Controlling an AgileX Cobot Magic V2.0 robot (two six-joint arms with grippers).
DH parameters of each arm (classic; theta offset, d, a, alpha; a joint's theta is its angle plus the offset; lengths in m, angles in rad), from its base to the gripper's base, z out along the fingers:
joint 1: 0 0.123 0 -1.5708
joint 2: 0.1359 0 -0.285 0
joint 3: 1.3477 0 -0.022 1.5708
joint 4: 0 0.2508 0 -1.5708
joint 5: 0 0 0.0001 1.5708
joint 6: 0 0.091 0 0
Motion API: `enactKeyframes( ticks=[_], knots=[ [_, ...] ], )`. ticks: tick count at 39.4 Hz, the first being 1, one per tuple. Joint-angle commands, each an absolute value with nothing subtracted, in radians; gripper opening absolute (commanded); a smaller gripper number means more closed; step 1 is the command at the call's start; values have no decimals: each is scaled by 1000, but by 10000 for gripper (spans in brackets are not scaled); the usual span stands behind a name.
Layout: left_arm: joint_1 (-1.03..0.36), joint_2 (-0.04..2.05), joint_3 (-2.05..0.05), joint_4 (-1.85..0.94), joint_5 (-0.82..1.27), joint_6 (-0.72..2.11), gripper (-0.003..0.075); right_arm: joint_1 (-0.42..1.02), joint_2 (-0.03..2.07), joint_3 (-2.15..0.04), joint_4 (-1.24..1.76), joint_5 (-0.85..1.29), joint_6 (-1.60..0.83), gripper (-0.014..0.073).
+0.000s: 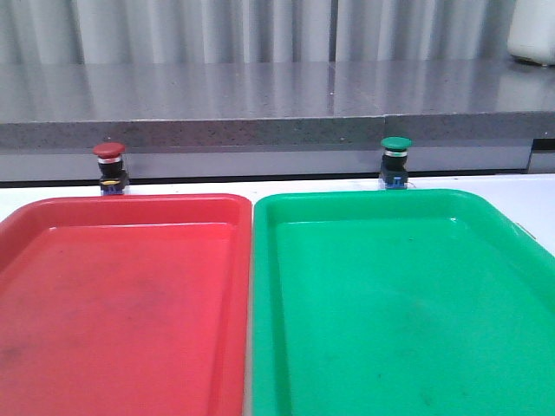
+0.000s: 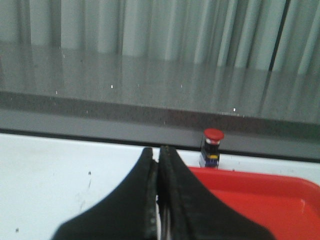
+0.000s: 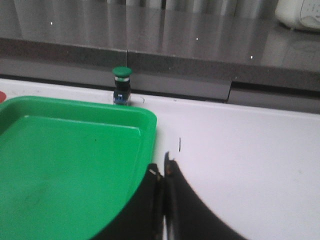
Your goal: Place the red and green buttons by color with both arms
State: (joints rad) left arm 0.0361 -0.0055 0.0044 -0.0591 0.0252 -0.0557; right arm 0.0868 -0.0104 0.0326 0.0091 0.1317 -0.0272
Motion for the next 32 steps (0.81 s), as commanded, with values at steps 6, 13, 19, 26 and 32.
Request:
enactKeyframes(
  ticks=[6,13,19,26,32],
  knots=[
    [35,-12,-51,-140,-158,-68,-20,83,-26,-111,0,59,-29,-123],
    [35,111,-254,-119,57,-68,-20,83,60,-346,0,313,-29,-123],
    [35,298,-412,-103,164,-58,-20,83,235,-481,0,386,-29,-123],
    [35,385,-452,-103,158,-58,-20,83,337,-521,8,382,-29,-123],
    [35,385,-452,-103,158,-58,16,83,341,-521,8,380,-29,-111]
  ],
)
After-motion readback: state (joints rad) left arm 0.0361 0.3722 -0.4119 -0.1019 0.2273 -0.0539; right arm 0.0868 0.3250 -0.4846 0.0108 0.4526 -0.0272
